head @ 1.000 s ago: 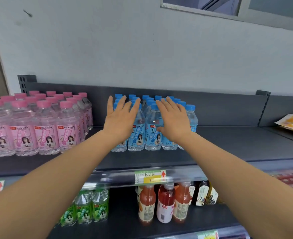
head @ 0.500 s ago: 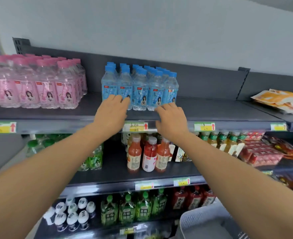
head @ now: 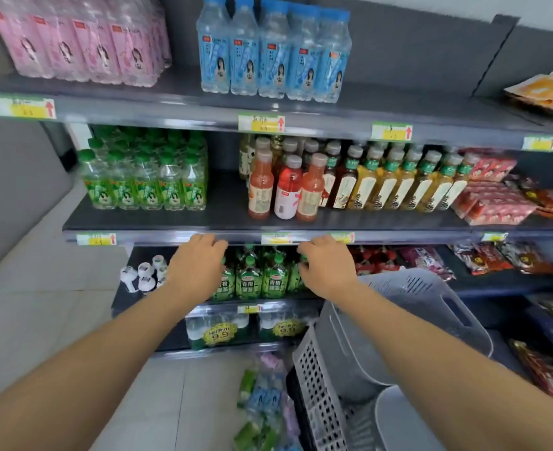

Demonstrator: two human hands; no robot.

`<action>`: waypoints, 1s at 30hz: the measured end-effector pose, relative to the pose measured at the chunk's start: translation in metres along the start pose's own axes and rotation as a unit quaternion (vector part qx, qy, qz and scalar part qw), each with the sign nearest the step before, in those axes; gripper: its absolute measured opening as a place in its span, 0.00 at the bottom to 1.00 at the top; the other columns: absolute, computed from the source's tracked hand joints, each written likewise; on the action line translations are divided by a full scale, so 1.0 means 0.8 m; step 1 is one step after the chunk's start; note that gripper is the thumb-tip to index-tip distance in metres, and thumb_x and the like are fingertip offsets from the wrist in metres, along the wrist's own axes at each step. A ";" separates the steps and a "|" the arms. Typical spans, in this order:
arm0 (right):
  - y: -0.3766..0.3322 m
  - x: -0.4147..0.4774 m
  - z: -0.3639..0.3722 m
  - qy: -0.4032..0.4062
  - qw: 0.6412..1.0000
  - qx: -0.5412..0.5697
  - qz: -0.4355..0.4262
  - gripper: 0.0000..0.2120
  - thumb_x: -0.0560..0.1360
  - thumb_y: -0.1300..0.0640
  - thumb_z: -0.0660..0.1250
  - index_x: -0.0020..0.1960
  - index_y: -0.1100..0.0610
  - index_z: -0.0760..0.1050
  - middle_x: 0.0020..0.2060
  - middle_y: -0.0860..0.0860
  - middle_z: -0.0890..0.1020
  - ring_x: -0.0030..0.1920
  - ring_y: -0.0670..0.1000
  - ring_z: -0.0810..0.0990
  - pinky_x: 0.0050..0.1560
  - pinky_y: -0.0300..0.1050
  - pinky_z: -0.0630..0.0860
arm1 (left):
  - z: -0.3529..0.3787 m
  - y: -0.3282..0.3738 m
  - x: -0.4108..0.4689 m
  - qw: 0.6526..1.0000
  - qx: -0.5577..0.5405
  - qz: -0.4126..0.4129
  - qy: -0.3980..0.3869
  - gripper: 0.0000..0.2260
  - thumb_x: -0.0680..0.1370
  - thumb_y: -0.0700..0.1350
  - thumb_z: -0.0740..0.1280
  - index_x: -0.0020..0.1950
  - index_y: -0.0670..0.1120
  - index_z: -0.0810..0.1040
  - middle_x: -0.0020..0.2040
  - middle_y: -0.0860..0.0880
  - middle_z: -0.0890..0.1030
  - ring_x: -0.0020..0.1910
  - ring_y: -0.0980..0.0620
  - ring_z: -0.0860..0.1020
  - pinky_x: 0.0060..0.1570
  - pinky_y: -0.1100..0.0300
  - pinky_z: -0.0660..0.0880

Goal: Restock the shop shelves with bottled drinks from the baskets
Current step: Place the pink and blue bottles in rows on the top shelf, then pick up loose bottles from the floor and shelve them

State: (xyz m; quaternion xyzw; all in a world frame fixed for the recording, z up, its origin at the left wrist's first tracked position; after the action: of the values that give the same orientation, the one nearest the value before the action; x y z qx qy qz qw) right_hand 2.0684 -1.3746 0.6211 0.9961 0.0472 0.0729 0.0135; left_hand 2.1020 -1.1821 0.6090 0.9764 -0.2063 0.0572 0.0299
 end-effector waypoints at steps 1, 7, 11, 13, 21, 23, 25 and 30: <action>-0.005 -0.011 0.017 -0.017 1.000 0.008 0.003 0.14 0.77 0.53 0.63 0.61 0.55 0.75 0.53 0.53 0.79 0.57 0.57 0.73 0.54 0.49 0.71 | 0.021 -0.002 -0.013 1.000 -0.001 0.000 -0.015 0.16 0.78 0.45 0.64 0.66 0.46 0.71 0.58 0.46 0.75 0.59 0.45 0.71 0.52 0.53 0.73; -0.038 -0.073 0.126 -0.091 0.996 0.015 0.018 0.12 0.77 0.54 0.61 0.58 0.56 0.75 0.51 0.54 0.79 0.55 0.57 0.73 0.52 0.50 0.69 | 0.144 -0.012 -0.082 0.994 -0.025 0.000 -0.102 0.16 0.78 0.44 0.64 0.65 0.45 0.73 0.57 0.45 0.75 0.58 0.44 0.71 0.52 0.51 0.73; -0.046 -0.117 0.209 -0.149 0.987 0.035 0.044 0.13 0.77 0.53 0.61 0.59 0.55 0.75 0.54 0.53 0.79 0.57 0.57 0.73 0.54 0.49 0.69 | 0.222 -0.006 -0.118 0.987 -0.027 0.005 -0.156 0.17 0.78 0.45 0.64 0.66 0.46 0.72 0.59 0.46 0.75 0.60 0.45 0.71 0.52 0.52 0.73; -0.045 -0.140 0.251 -0.176 0.982 0.045 0.061 0.13 0.77 0.52 0.61 0.59 0.55 0.75 0.54 0.53 0.79 0.58 0.57 0.73 0.55 0.48 0.69 | 0.263 0.001 -0.137 0.982 -0.034 0.003 -0.185 0.17 0.78 0.48 0.64 0.67 0.47 0.71 0.60 0.46 0.74 0.61 0.45 0.70 0.53 0.53 0.72; -0.030 -0.224 0.423 -0.273 0.957 0.038 0.092 0.15 0.76 0.54 0.62 0.61 0.56 0.73 0.52 0.55 0.80 0.57 0.57 0.74 0.53 0.49 0.73 | 0.441 0.049 -0.211 0.961 -0.064 0.016 -0.269 0.17 0.79 0.48 0.61 0.66 0.46 0.71 0.60 0.46 0.74 0.61 0.46 0.70 0.55 0.53 0.72; -0.027 -0.246 0.473 -0.290 0.952 0.039 0.092 0.17 0.77 0.54 0.61 0.64 0.56 0.72 0.53 0.56 0.80 0.57 0.57 0.74 0.54 0.49 0.73 | 0.486 0.060 -0.224 0.958 -0.074 0.014 -0.278 0.16 0.79 0.47 0.62 0.65 0.45 0.72 0.59 0.45 0.75 0.60 0.45 0.71 0.55 0.53 0.72; -0.024 -0.264 0.525 -0.302 0.947 0.041 0.102 0.17 0.77 0.53 0.61 0.64 0.55 0.72 0.54 0.56 0.79 0.58 0.57 0.74 0.54 0.49 0.73 | 0.535 0.070 -0.233 0.955 -0.076 0.012 -0.285 0.15 0.79 0.46 0.62 0.65 0.45 0.73 0.59 0.45 0.75 0.59 0.46 0.71 0.55 0.53 0.72; -0.024 -0.301 0.669 -0.326 0.933 0.052 0.144 0.14 0.77 0.52 0.62 0.62 0.54 0.73 0.54 0.55 0.80 0.56 0.57 0.76 0.52 0.48 0.73 | 0.672 0.080 -0.251 0.946 -0.073 0.010 -0.316 0.16 0.79 0.46 0.61 0.66 0.46 0.72 0.59 0.46 0.75 0.59 0.47 0.71 0.55 0.55 0.72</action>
State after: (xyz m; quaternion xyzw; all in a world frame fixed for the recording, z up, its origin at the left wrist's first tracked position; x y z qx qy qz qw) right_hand 1.9077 -1.3895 0.0562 0.9604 -0.1002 -0.2577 -0.0347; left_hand 1.9469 -1.2046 0.0533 0.9373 -0.2185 -0.2693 0.0334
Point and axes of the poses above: each hand's wrist, its own x-axis towards the middle knuckle, its own z-axis out of the palm, y = z × x, the point moved 9 cm from there along x, towards the middle knuckle
